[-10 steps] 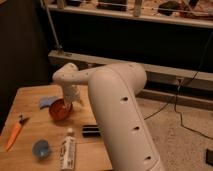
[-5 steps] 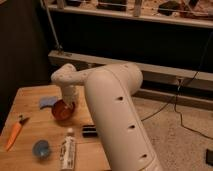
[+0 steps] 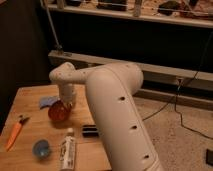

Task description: Pick up the ceramic bowl

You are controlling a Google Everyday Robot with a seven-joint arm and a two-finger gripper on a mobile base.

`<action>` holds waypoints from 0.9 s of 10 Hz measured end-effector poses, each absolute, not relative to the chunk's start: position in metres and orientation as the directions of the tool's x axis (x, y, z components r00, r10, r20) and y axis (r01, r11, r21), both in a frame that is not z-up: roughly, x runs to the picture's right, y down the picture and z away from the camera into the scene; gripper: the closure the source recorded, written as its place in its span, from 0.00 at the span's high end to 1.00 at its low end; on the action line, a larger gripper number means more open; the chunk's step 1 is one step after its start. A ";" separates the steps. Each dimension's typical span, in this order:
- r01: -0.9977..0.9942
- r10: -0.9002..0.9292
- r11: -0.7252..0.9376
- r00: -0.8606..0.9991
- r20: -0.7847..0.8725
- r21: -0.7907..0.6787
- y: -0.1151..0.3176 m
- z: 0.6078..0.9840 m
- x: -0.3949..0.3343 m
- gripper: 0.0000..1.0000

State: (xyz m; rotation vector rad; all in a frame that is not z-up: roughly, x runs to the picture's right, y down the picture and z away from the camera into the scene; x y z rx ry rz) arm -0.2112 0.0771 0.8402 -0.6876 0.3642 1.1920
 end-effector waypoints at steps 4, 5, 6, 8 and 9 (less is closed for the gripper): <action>-0.936 0.797 0.164 0.312 -0.517 -0.313 0.043 0.789 -0.198 0.00; -0.939 0.808 0.153 0.299 -0.508 -0.309 0.040 0.783 -0.190 0.00; -0.943 0.818 0.141 0.283 -0.501 -0.303 0.038 0.776 -0.181 0.00; -0.951 0.833 0.123 0.254 -0.491 -0.282 0.035 0.769 -0.170 0.00; -0.957 0.843 0.118 0.239 -0.483 -0.266 0.033 0.767 -0.165 0.00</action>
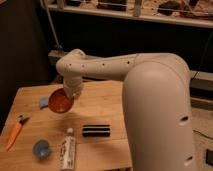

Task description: Pick up the ceramic bowl

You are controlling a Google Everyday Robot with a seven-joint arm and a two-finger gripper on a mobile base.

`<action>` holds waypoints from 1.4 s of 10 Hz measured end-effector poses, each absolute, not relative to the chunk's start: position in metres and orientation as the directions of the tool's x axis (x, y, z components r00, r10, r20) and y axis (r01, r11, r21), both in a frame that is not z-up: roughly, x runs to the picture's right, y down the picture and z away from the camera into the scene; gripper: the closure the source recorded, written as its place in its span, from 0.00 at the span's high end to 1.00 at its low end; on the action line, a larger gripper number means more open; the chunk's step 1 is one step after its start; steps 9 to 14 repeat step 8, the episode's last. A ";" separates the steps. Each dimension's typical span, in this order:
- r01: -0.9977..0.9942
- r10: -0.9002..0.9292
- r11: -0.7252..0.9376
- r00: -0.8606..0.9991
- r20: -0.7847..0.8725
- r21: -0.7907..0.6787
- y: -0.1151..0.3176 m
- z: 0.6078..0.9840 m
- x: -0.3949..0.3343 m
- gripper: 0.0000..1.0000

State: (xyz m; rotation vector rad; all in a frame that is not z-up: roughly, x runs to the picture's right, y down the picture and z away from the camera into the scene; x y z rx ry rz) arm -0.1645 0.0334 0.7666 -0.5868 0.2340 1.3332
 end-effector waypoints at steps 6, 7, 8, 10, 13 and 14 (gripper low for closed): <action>-0.971 0.865 0.086 0.184 -0.466 -0.225 0.034 0.761 -0.152 0.00; -0.971 0.867 0.079 0.179 -0.465 -0.226 0.035 0.761 -0.151 0.00; -0.971 0.867 0.079 0.179 -0.466 -0.226 0.035 0.761 -0.151 0.00; -0.971 0.867 0.079 0.179 -0.466 -0.226 0.035 0.761 -0.151 0.00; -0.971 0.867 0.079 0.179 -0.466 -0.226 0.035 0.761 -0.151 0.00; -0.971 0.867 0.079 0.179 -0.466 -0.226 0.035 0.761 -0.151 0.00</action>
